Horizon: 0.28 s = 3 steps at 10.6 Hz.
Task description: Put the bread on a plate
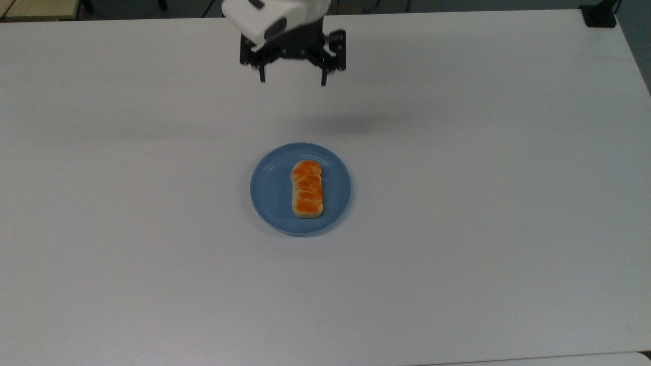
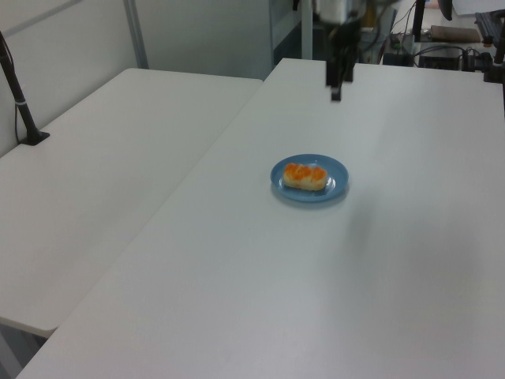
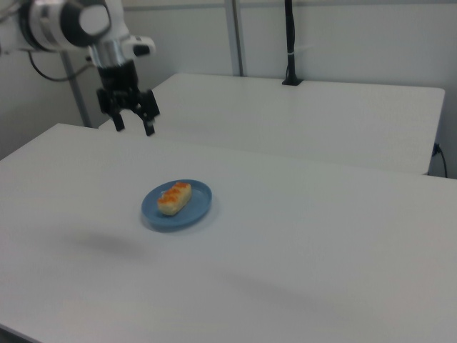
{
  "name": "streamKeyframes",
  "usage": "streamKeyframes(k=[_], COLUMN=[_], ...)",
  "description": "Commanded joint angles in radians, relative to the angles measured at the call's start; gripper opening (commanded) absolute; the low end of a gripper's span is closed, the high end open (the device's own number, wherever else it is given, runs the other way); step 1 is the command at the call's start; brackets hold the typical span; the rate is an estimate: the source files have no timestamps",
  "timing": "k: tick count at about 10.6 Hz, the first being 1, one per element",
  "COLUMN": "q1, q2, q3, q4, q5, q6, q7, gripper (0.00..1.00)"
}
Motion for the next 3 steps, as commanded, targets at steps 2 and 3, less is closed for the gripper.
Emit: streamKeyframes(k=[2, 3], q1=[-0.025, -0.035], q2=[-0.166, -0.173], q3=[-0.015, -0.015], q4=[-0.052, -0.054], q5=[-0.005, -0.003], q6=[-0.157, -0.156], q7=[-0.079, -0.081], gripper=[1.0, 1.0])
